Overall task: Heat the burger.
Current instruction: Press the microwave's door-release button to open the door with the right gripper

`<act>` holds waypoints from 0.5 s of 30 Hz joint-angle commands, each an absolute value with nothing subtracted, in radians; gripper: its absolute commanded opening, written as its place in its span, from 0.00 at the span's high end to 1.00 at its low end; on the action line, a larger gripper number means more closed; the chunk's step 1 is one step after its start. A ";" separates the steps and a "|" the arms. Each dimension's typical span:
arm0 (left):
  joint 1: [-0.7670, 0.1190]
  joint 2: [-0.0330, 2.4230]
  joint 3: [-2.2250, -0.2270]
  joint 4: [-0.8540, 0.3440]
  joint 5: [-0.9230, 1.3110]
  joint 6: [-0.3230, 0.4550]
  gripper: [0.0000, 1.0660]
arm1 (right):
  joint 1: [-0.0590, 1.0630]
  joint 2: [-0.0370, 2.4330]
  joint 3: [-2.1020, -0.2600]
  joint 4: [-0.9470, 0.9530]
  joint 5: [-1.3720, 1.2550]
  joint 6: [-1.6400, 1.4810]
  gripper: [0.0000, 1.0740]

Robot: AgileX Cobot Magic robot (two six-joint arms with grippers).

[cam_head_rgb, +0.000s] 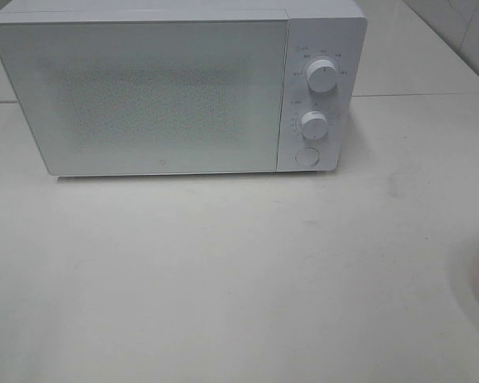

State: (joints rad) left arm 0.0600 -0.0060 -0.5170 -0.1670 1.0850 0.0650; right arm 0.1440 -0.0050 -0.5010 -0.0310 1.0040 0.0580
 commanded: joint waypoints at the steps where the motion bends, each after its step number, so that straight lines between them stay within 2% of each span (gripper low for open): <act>1: 0.056 -0.029 -0.515 -0.167 1.069 0.066 0.05 | 0.142 -0.031 -0.498 -0.031 0.996 0.066 0.29; 15: 0.056 -0.029 -0.515 -0.167 1.069 0.066 0.05 | 0.142 -0.031 -0.498 -0.031 0.995 0.066 0.29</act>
State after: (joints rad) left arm 0.0600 -0.0060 -0.5170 -0.1670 1.0850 0.0650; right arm 0.1440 -0.0050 -0.5010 -0.0310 1.0040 0.0580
